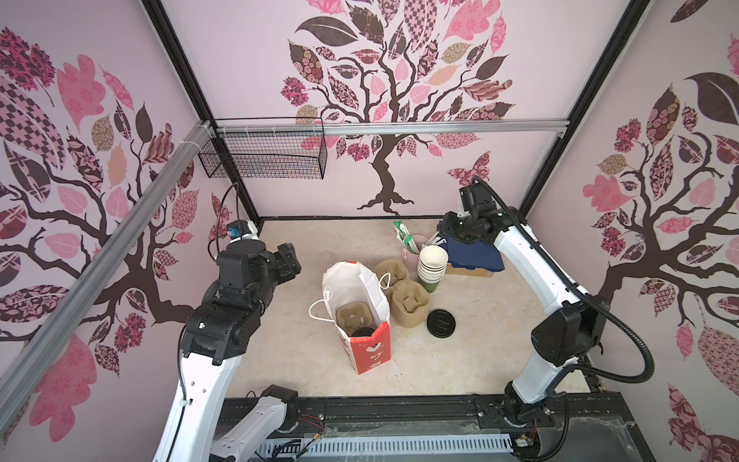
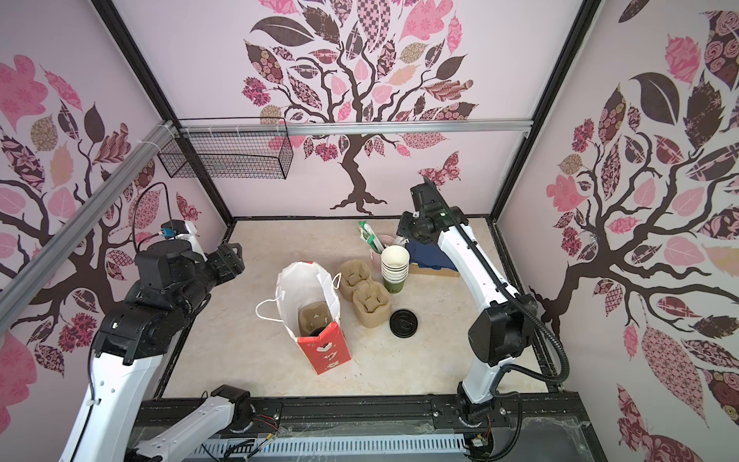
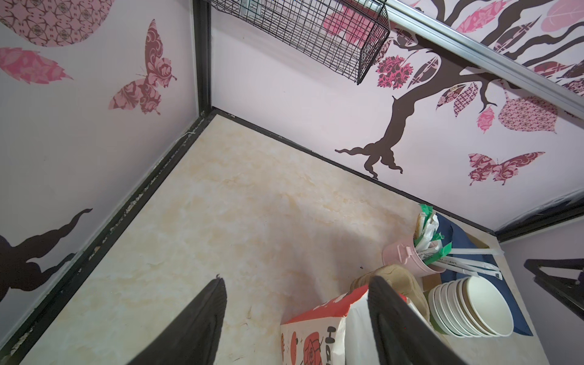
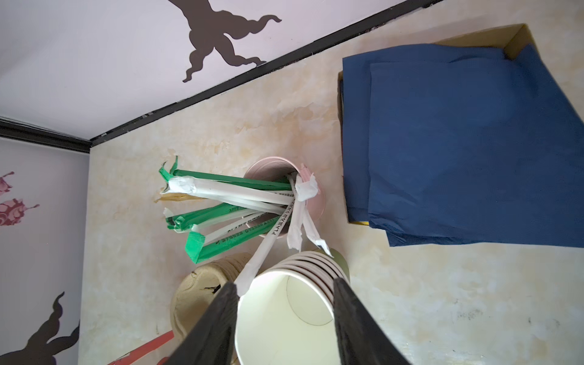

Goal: Pack a coffee takeout order
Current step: Pick up the straw from the storage cup.

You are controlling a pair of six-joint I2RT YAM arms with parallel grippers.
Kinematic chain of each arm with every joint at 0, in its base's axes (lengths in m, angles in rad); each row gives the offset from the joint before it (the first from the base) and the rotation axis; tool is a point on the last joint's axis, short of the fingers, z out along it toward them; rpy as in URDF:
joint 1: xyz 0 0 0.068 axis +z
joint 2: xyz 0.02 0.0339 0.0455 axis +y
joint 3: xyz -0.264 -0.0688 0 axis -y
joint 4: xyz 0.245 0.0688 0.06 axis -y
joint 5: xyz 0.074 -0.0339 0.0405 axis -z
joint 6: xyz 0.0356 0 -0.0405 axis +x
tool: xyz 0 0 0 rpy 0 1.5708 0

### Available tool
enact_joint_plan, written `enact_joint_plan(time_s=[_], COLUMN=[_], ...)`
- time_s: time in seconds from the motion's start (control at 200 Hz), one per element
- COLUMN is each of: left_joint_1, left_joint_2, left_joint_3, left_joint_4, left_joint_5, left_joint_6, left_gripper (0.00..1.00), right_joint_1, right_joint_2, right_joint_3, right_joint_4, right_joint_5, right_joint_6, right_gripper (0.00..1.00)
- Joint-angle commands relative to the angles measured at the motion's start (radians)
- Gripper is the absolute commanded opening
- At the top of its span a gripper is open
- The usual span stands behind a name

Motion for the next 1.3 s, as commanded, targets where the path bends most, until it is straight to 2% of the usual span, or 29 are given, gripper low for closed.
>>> enact_joint_plan(time_s=[0.0, 0.18, 0.29, 0.35, 0.405, 0.455, 0.555, 0.72, 0.86, 1.065, 1.221, 1.296], left_joint_1=[0.004, 0.002, 0.004, 0.005, 0.005, 0.005, 0.008, 0.009, 0.009, 0.008, 0.01, 0.009], left_joint_2=[-0.016, -0.032, -0.033, -0.024, -0.012, 0.003, 0.034, 0.062, 0.087, 0.08, 0.084, 0.088], left_joint_3=[0.012, -0.015, -0.028, -0.025, -0.014, -0.003, 0.015, 0.024, 0.045, 0.02, 0.026, 0.026], left_joint_4=[0.015, 0.073, 0.108, 0.115, 0.116, 0.117, 0.135, 0.173, 0.181, 0.205, 0.21, 0.212], left_joint_5=[0.029, -0.009, -0.017, -0.021, -0.029, -0.044, -0.057, -0.09, -0.078, -0.084, -0.082, -0.083], left_joint_6=[-0.012, -0.025, -0.03, -0.023, -0.016, -0.013, -0.01, -0.025, -0.038, -0.046, -0.051, -0.048], left_gripper=[0.74, 0.74, 0.74, 0.74, 0.74, 0.74, 0.73, 0.73, 0.72, 0.72, 0.72, 0.72], right_joint_1=[0.0, -0.001, -0.001, -0.001, -0.001, -0.001, -0.001, 0.0, 0.0, 0.0, 0.0, 0.0], right_joint_2=[0.046, 0.18, 0.256, 0.295, 0.303, 0.299, 0.284, 0.261, 0.259, 0.29, 0.301, 0.304], right_joint_3=[0.063, 0.194, 0.29, 0.338, 0.333, 0.315, 0.268, 0.193, 0.16, 0.19, 0.221, 0.235], right_joint_4=[-0.025, -0.025, -0.042, -0.084, -0.097, -0.102, -0.094, -0.074, -0.042, -0.011, -0.017, -0.03], right_joint_5=[0.071, 0.076, 0.083, 0.127, 0.177, 0.205, 0.176, 0.101, 0.096, 0.084, 0.075, 0.07], right_joint_6=[-0.05, -0.084, -0.095, -0.095, -0.089, -0.082, -0.074, -0.052, -0.048, -0.057, -0.058, -0.053], right_gripper=[0.57, 0.59, 0.56, 0.54, 0.54, 0.59, 0.6, 0.51, 0.43, 0.39, 0.28, 0.27])
